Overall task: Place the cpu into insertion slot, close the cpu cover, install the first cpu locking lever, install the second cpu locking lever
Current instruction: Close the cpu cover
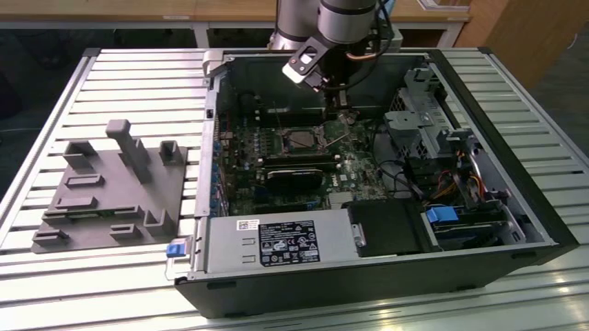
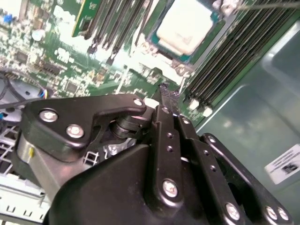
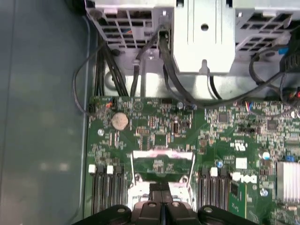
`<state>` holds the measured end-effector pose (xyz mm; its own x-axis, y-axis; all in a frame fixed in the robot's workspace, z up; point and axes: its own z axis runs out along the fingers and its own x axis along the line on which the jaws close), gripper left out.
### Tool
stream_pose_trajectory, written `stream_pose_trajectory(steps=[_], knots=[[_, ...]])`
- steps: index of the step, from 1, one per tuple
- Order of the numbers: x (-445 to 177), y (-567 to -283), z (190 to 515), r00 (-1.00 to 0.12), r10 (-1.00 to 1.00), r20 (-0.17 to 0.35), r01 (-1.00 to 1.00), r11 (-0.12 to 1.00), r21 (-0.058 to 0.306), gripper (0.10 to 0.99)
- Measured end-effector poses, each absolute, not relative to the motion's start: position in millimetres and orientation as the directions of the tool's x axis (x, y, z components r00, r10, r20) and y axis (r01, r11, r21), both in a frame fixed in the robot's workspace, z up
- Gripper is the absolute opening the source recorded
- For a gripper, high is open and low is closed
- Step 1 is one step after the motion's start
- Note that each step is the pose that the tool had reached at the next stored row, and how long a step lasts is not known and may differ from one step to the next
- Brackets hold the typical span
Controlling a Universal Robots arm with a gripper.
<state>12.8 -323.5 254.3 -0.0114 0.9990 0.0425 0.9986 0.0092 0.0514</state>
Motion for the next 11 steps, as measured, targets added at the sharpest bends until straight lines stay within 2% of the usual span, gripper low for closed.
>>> stream_pose_trajectory(steps=[11], knots=[[22.4,-324.5,254.2,-0.012,0.999,0.042,0.999,0.01,0.048,0.106]])
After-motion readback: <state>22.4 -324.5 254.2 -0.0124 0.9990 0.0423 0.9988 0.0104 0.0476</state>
